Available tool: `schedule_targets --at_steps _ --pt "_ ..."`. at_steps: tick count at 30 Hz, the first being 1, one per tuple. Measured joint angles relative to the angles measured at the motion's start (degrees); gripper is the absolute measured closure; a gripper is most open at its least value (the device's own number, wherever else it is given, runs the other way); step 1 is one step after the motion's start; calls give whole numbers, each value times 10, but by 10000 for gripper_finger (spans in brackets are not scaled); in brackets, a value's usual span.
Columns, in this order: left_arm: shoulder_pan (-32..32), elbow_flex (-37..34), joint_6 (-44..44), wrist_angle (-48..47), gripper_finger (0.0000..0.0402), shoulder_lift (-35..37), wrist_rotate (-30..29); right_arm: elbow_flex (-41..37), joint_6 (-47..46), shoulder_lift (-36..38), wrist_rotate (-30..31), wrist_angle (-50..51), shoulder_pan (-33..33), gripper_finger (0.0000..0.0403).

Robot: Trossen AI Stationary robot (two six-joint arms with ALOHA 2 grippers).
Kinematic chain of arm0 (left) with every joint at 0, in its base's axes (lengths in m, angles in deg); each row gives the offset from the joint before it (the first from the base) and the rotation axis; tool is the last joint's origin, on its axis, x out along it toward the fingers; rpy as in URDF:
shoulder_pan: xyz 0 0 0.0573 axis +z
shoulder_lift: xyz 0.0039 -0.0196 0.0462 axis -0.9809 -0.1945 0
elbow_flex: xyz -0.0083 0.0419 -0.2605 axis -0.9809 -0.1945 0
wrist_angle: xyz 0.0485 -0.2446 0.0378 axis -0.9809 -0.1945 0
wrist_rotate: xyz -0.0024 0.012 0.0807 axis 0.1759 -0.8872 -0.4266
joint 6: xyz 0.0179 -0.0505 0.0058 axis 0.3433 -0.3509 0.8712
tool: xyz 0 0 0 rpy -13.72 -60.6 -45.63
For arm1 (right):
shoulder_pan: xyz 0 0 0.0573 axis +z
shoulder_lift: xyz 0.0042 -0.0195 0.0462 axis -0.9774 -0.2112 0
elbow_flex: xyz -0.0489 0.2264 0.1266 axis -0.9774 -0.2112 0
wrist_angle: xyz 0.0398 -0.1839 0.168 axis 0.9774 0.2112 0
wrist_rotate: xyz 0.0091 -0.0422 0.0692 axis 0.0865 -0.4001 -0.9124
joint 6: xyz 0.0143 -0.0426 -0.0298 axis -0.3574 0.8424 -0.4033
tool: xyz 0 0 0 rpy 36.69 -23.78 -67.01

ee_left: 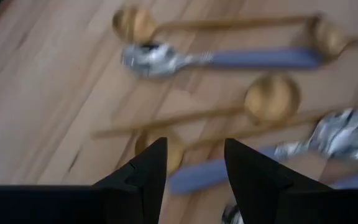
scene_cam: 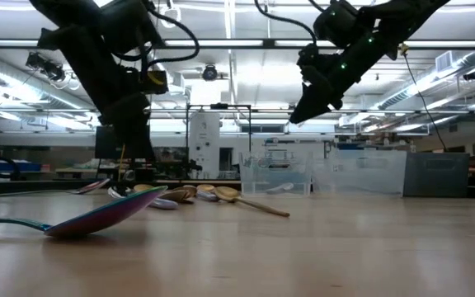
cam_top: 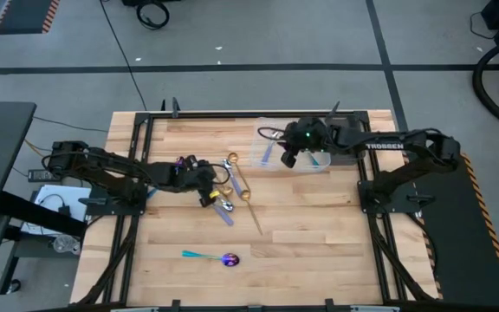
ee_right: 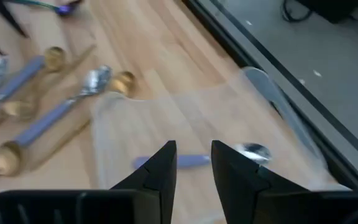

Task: Sort silverware by color (type)
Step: Put the top purple spoon into the right transparent bin

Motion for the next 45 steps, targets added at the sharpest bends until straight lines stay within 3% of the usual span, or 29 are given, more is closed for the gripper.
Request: schedule_targets --at_steps 9,16,22,29,35,45 --pt "41 3 -53 -124 239 0 -8 -46 -1 0 -1 -107 77 292" --pt "92 4 -60 -213 259 11 41 -53 -18 0 -1 -114 123 293" --pt "114 4 -62 -287 260 15 43 -53 -20 0 -1 -117 157 293" --pt "111 -7 -65 -298 260 27 43 -80 -50 -22 -1 -198 193 293" --pt "117 -20 -65 -299 260 89 44 -98 -29 -63 -1 -256 201 293" --pt "200 -20 -65 -325 260 122 78 -98 -3 -113 -23 -303 201 293"
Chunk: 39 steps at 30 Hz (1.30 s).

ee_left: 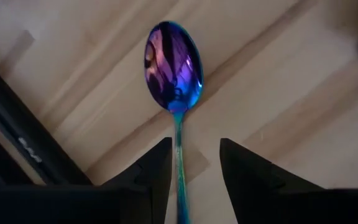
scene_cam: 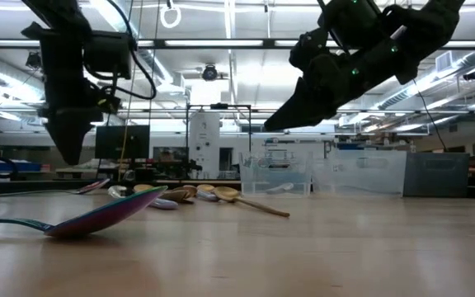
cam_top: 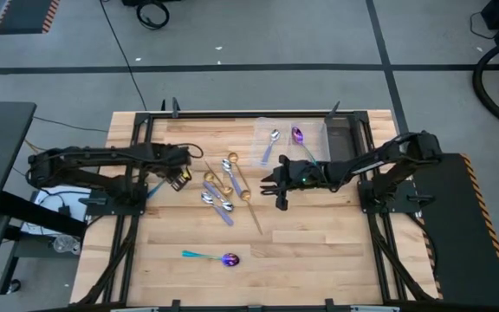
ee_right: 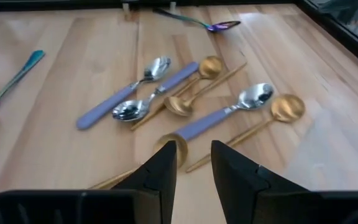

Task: Sort silverware by color (type)
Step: Put the top purple spoon into the right transparent bin

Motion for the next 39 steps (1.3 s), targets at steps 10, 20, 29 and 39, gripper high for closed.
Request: schedule_targets --at_steps 10,20,29,39 --pt "87 -9 25 11 260 -22 71 0 2 -7 -35 -21 0 293" --pt "104 -22 16 17 260 -88 99 0 21 -7 -42 -26 5 293" --pt "104 -20 16 33 260 -151 98 0 33 -7 -43 -33 19 293" --pt "103 -21 77 48 290 -157 120 0 37 -6 -52 -34 22 293"
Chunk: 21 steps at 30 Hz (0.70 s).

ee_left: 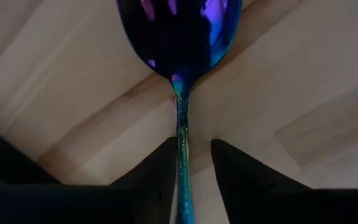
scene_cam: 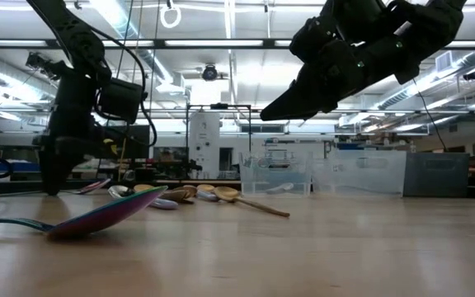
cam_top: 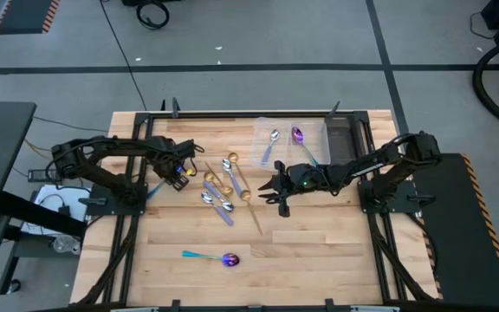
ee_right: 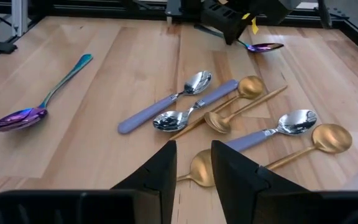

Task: Sort silverware by color (type)
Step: Put the top purple spoon into the right transparent bin

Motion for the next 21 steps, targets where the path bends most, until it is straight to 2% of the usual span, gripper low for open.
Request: schedule_targets --at_steps 6,10,16,21 --pt "-18 0 26 7 345 0 7 0 0 0 0 0 0 293" --pt "-31 0 17 6 383 0 -16 0 0 0 0 -1 0 293" --pt "-32 4 -1 -2 387 4 -34 0 0 0 0 -4 0 293" --pt "-40 26 -3 -15 388 15 -80 0 0 0 0 0 0 293"
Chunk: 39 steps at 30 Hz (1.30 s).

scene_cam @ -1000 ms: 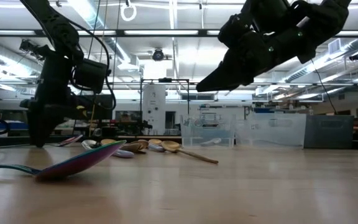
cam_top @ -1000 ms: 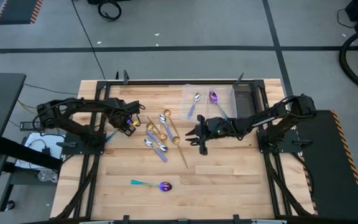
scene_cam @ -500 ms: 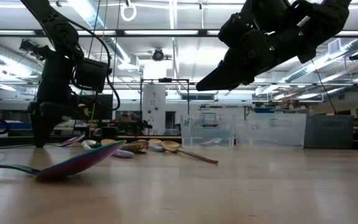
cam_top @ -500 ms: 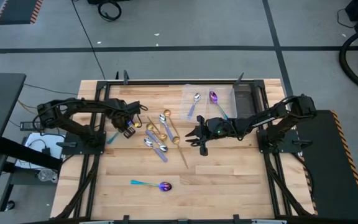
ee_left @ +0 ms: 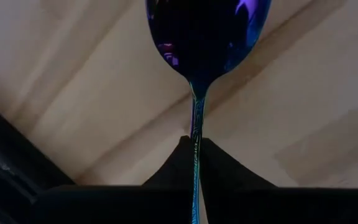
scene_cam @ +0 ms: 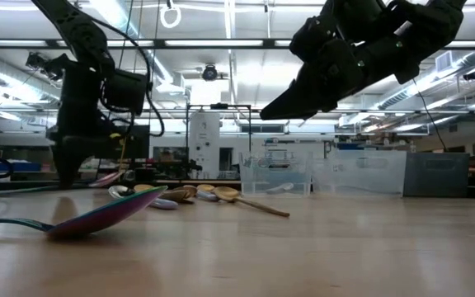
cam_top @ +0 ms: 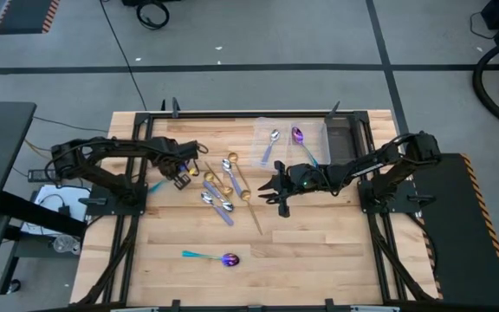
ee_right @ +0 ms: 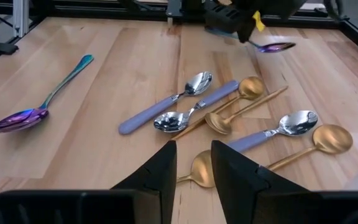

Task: Sort silverware by color (type)
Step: Put the top purple spoon into the right transparent bin

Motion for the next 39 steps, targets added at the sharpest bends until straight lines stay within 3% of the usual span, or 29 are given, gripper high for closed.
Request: schedule_targets --at_steps 10,18,25,35,39 --pt "-46 37 -2 13 388 35 -33 0 -4 0 35 12 0 293" --pt "-111 39 34 197 389 44 -77 0 -34 0 81 20 -9 293" --pt "-146 39 119 349 389 44 -89 5 -51 13 110 22 -27 293" --pt "-169 39 280 427 388 44 -124 6 -135 56 100 48 -53 293" --pt "-174 39 365 433 388 44 -148 19 -169 69 114 127 -63 293"
